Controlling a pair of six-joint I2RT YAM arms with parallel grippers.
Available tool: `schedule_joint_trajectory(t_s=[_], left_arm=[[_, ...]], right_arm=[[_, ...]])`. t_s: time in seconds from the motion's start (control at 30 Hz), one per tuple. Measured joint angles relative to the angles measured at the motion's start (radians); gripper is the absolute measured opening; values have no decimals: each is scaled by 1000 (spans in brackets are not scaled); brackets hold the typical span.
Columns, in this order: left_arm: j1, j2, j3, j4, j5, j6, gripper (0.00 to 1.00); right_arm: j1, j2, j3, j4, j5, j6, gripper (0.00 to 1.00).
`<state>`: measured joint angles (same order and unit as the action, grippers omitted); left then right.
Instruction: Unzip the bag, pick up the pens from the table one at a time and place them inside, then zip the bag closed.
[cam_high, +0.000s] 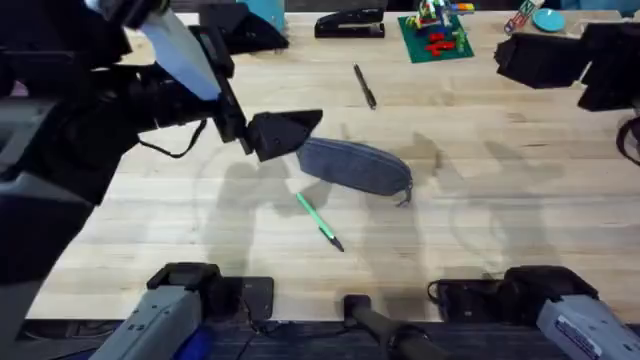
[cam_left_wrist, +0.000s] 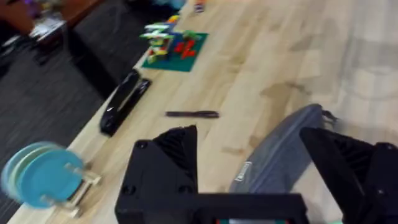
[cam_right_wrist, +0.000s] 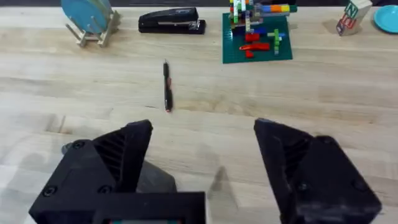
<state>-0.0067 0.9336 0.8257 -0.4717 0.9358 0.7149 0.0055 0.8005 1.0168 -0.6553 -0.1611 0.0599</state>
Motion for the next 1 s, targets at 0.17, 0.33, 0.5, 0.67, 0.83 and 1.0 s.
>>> schedule_joint_trajectory(t_s=[0.17, 0.33, 0.5, 0.67, 0.83, 1.0], left_arm=[[26, 93, 0, -19, 124, 101, 991], [80, 198, 0, -19, 248, 198, 991], [120, 297, 0, -13, 349, 286, 990], [135, 399, 0, -8, 440, 369, 990], [135, 477, 0, 13, 501, 415, 991], [135, 538, 0, 33, 530, 432, 991]], right_arm=[[0, 0, 0, -7, -12, 0, 996], [0, 0, 0, -24, -13, 0, 996], [0, 0, 0, -30, -16, 0, 996], [0, 0, 0, -31, -16, 0, 996], [0, 0, 0, -31, -16, 0, 996], [0, 0, 0, -34, -16, 0, 997]])
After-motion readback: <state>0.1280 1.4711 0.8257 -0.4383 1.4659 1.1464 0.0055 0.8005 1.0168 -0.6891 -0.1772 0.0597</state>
